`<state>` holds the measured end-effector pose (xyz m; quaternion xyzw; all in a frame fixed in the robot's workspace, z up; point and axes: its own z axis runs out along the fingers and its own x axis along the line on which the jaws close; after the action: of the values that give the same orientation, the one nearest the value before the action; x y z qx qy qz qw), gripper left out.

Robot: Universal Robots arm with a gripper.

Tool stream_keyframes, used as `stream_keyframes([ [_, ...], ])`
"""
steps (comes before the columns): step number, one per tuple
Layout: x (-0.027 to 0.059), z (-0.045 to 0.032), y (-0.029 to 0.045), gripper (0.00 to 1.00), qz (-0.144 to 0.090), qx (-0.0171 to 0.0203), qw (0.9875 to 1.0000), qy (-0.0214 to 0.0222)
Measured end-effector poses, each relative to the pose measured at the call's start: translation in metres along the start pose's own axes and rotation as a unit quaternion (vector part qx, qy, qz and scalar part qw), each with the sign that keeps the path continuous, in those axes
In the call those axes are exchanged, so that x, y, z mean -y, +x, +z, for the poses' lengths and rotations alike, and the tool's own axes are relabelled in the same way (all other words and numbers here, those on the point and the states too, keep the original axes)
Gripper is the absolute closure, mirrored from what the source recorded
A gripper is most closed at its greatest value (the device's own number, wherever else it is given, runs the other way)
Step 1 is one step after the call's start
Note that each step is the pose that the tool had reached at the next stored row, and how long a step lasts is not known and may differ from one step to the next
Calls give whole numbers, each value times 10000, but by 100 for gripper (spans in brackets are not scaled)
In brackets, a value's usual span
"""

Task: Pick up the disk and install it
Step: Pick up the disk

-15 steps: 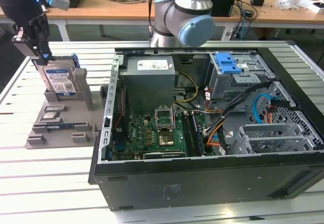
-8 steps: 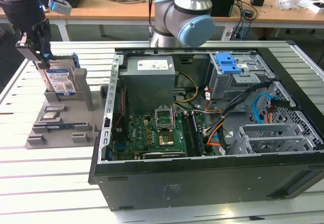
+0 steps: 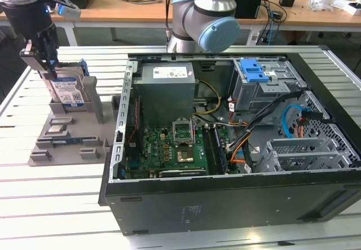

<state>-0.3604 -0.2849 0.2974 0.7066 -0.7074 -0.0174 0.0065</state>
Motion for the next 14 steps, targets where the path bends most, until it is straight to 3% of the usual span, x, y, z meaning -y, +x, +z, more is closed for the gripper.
stream_keyframes([
  [6,6,71,1,52,-12,-1,10000,-2],
  [14,9,75,1,52,-14,-2,10000,-2],
])
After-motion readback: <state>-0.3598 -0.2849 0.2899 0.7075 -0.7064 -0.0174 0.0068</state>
